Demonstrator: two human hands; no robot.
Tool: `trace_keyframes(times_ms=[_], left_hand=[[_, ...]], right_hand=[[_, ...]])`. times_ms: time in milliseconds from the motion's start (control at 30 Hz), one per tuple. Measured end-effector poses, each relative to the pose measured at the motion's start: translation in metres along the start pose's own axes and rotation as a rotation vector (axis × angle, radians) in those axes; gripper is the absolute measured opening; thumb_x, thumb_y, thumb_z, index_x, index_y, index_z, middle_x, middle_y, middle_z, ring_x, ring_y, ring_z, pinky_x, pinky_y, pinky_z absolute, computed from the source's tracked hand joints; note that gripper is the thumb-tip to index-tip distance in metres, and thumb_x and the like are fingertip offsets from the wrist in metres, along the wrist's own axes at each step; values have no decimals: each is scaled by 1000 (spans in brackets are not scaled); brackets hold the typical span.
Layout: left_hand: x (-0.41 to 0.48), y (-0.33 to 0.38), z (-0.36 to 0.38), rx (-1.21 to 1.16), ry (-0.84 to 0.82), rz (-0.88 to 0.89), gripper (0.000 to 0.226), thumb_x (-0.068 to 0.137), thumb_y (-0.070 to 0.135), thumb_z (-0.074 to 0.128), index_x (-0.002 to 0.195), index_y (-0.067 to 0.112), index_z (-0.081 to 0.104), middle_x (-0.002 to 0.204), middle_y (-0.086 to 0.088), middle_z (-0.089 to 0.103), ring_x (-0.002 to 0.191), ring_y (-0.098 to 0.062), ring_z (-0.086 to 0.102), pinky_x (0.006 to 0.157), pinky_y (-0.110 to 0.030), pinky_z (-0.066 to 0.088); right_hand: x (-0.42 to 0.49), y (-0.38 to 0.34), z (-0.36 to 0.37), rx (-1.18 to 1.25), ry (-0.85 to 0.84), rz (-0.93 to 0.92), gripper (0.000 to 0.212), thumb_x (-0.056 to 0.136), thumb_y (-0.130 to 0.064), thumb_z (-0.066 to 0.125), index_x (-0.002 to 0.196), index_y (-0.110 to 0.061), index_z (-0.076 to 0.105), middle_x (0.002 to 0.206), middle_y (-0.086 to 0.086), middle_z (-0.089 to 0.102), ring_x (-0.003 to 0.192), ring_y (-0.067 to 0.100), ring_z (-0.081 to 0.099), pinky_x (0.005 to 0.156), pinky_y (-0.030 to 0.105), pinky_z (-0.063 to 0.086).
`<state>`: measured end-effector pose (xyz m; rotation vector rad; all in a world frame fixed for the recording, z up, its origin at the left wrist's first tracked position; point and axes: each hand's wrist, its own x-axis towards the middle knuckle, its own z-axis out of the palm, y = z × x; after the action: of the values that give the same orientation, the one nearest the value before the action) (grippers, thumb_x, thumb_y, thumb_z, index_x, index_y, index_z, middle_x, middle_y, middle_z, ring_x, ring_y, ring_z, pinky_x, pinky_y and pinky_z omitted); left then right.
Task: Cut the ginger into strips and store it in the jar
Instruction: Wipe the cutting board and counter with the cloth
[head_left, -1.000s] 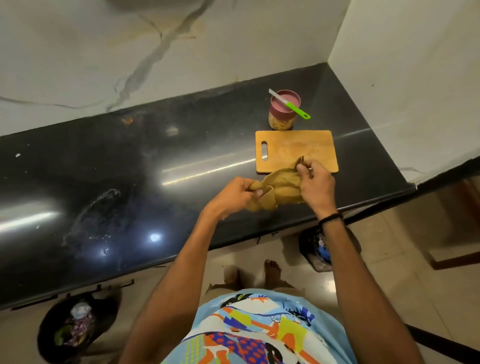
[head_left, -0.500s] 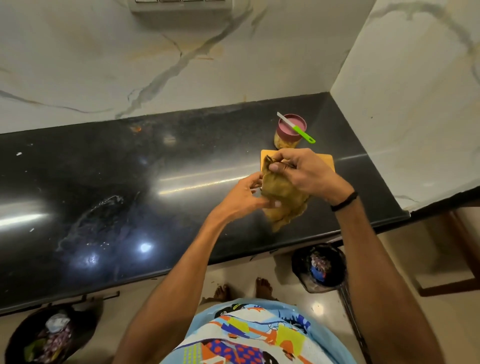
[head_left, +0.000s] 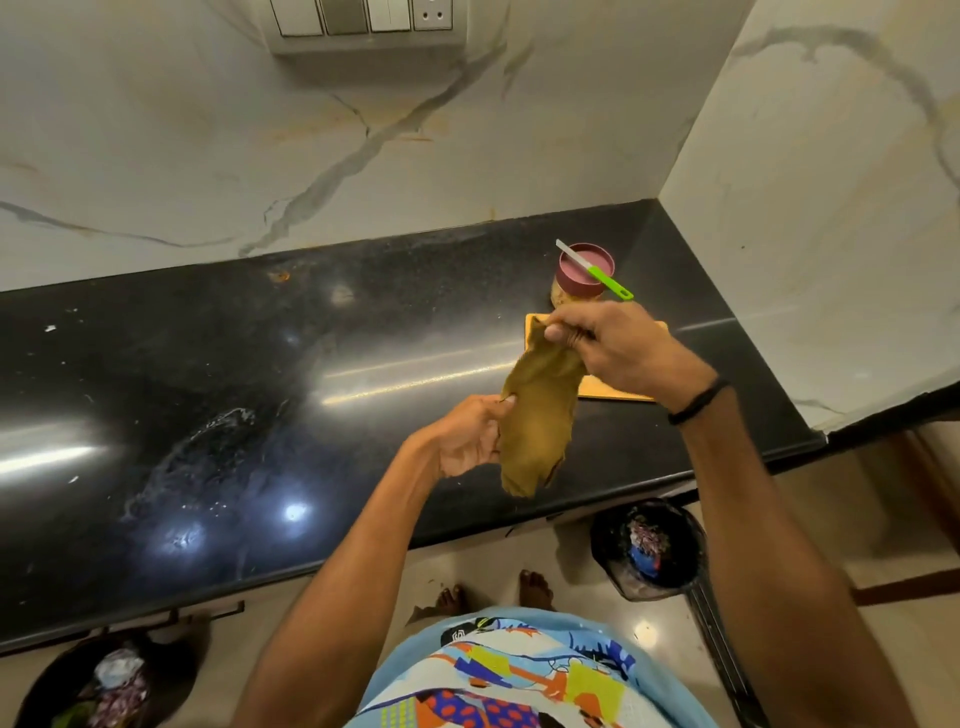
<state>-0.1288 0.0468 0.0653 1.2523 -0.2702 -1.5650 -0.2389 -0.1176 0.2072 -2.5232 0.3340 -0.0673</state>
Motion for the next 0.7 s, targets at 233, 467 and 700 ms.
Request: trace_keyframes(times_ms=[233,467,700], left_hand=[[-8,2,-4,-452,168,101,47,97,22,25,114,3,64,104,-17,71,88,-29,69,75,-43,58],[-13,4,-11,-447,174,166,50,91,33,35,122,2,59,113,-18,64,94,-30,64,79,-39,55],[-20,33,-6,-280,138,225,45,103,31,49,134,-1,57,116,-19,71,99,-28,72,79,-43,60]], right_hand=[[-37,-7,84,-84,-293,-23,23,100,-31,49,102,-20,69,102,-4,66,94,16,57,83,37,47],[-25,15,90,227,47,155,25,94,-44,58,80,-26,68,70,-15,58,69,5,53,63,25,43],[-1,22,105,1002,-164,375,72,78,-56,66,134,-14,52,125,0,65,114,18,61,98,37,49]])
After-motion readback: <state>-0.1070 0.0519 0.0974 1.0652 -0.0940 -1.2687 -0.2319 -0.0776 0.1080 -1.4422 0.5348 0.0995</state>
